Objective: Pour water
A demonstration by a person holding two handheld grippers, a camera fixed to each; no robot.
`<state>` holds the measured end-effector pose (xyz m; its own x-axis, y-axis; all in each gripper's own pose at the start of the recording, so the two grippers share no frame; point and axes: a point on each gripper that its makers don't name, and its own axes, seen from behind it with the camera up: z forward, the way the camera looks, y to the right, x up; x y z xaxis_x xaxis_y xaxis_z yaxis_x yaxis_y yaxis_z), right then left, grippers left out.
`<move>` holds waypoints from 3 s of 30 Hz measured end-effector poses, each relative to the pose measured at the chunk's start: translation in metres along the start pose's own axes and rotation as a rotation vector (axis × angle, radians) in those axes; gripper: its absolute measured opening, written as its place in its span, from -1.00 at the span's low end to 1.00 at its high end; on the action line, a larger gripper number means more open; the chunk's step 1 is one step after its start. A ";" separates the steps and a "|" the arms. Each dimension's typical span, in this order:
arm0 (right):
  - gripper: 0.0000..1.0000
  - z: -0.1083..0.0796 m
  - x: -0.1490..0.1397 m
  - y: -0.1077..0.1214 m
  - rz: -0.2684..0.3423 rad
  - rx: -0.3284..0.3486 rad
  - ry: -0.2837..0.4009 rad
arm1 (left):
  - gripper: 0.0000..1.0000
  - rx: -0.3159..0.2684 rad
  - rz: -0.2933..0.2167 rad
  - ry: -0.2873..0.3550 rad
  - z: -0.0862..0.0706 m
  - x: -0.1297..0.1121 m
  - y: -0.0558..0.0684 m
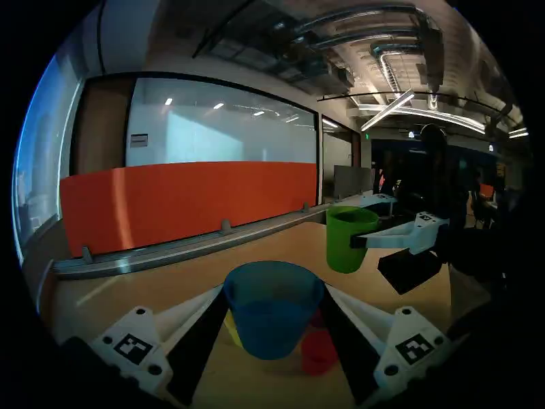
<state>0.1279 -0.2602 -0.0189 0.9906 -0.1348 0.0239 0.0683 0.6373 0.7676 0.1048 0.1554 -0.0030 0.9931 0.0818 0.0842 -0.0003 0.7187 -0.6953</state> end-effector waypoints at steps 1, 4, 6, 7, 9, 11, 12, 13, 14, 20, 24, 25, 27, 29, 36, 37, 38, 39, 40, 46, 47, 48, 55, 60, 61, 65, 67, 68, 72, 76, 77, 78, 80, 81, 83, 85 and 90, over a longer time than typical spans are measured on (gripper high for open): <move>0.84 0.000 0.000 0.000 0.000 0.001 0.000 | 0.76 0.001 0.001 0.003 0.000 0.001 0.000; 0.83 0.001 0.000 -0.002 0.000 0.005 -0.001 | 0.76 0.002 0.007 0.012 -0.001 0.003 -0.001; 0.83 0.002 0.000 -0.002 0.001 0.008 0.000 | 0.76 0.003 0.013 0.017 -0.001 0.005 -0.001; 0.83 0.002 -0.001 -0.004 0.003 0.012 -0.001 | 0.76 0.004 0.018 0.019 -0.002 0.007 -0.001; 0.83 0.003 -0.001 -0.006 0.005 0.019 -0.001 | 0.76 0.007 0.027 0.023 -0.002 0.009 -0.002; 0.82 0.004 -0.002 -0.009 0.006 0.027 -0.003 | 0.76 0.011 0.044 0.029 -0.002 0.012 -0.002; 0.82 0.004 -0.003 -0.010 0.006 0.030 -0.003 | 0.76 0.013 0.053 0.031 -0.003 0.014 -0.002; 0.82 0.005 -0.004 -0.012 0.005 0.032 -0.003 | 0.76 0.015 0.066 0.032 -0.003 0.016 -0.002; 0.82 0.006 -0.004 -0.013 0.003 0.033 -0.003 | 0.76 0.018 0.076 0.033 -0.004 0.017 -0.003; 0.81 0.008 -0.009 -0.022 0.006 0.056 -0.006 | 0.76 0.030 0.140 0.033 -0.005 0.025 -0.003; 0.81 0.009 -0.012 -0.027 0.009 0.069 -0.006 | 0.76 0.032 0.187 0.026 -0.004 0.028 0.000; 0.81 0.010 -0.012 -0.028 0.009 0.072 -0.007 | 0.76 0.033 0.202 0.026 -0.004 0.029 0.001; 0.81 0.010 -0.013 -0.030 0.009 0.078 -0.008 | 0.76 0.036 0.227 0.026 -0.003 0.032 0.003; 0.81 0.011 -0.015 -0.032 0.010 0.084 -0.010 | 0.76 0.040 0.251 0.026 -0.002 0.034 0.005; 0.81 0.012 -0.020 -0.039 0.020 0.103 -0.015 | 0.76 0.050 0.330 0.026 0.001 0.046 0.010; 0.81 0.012 -0.021 -0.040 0.022 0.105 -0.015 | 0.76 0.052 0.344 0.026 0.001 0.048 0.010; 0.81 0.013 -0.022 -0.041 0.023 0.108 -0.016 | 0.76 0.054 0.356 0.026 0.001 0.050 0.011; 0.81 0.013 -0.023 -0.042 0.024 0.110 -0.017 | 0.76 0.056 0.367 0.026 0.002 0.052 0.011; 0.81 0.013 -0.024 -0.043 0.025 0.113 -0.017 | 0.76 0.058 0.379 0.025 0.002 0.053 0.011; 0.81 0.014 -0.028 -0.048 0.033 0.130 -0.019 | 0.76 0.067 0.444 0.024 0.004 0.061 0.012; 0.81 0.014 -0.029 -0.048 0.033 0.133 -0.019 | 0.76 0.069 0.454 0.024 0.004 0.063 0.013; 0.81 0.014 -0.029 -0.049 0.033 0.135 -0.020 | 0.76 0.071 0.465 0.024 0.004 0.064 0.013; 0.81 0.017 -0.030 -0.053 0.032 0.148 -0.018 | 0.76 0.070 0.535 0.020 0.006 0.071 0.020; 0.81 0.019 -0.031 -0.056 0.034 0.157 -0.017 | 0.76 0.072 0.586 0.019 0.006 0.077 0.024; 0.81 0.019 -0.031 -0.056 0.033 0.159 -0.017 | 0.76 0.073 0.598 0.018 0.006 0.078 0.025; 0.81 0.021 -0.032 -0.058 0.030 0.164 -0.018 | 0.75 0.074 0.638 0.011 0.007 0.080 0.027; 0.81 0.021 -0.032 -0.059 0.030 0.167 -0.018 | 0.75 0.076 0.656 0.008 0.007 0.081 0.029; 0.81 0.022 -0.032 -0.059 0.031 0.168 -0.018 | 0.76 0.076 0.664 0.007 0.008 0.082 0.030; 0.81 0.024 -0.032 -0.063 0.031 0.176 -0.017 | 0.76 0.080 0.694 0.006 0.008 0.084 0.032; 0.81 0.025 -0.031 -0.066 0.027 0.183 -0.016 | 0.76 0.086 0.729 0.001 0.009 0.086 0.034; 0.81 0.026 -0.031 -0.066 0.026 0.185 -0.016 | 0.76 0.088 0.737 -0.001 0.009 0.087 0.034; 0.80 0.026 -0.031 -0.067 0.025 0.186 -0.015 | 0.76 0.090 0.745 -0.002 0.009 0.087 0.033; 0.80 0.027 -0.030 -0.068 0.024 0.188 -0.013 | 0.76 0.096 0.762 -0.004 0.010 0.089 0.033; 0.81 0.028 -0.030 -0.068 0.023 0.189 -0.013 | 0.76 0.098 0.769 -0.004 0.010 0.089 0.033; 0.80 0.028 -0.030 -0.069 0.024 0.192 -0.012 | 0.76 0.101 0.782 -0.005 0.010 0.090 0.032; 0.80 0.028 -0.030 -0.070 0.023 0.194 -0.011 | 0.76 0.102 0.795 -0.005 0.010 0.091 0.033; 0.80 0.028 -0.030 -0.071 0.022 0.196 -0.010 | 0.76 0.105 0.834 -0.007 0.012 0.091 0.034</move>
<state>0.0901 -0.3229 -0.0561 0.9903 -0.1310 0.0474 0.0216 0.4805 0.8768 0.1940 0.1955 -0.0104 0.6620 0.6186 -0.4232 -0.7450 0.4813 -0.4618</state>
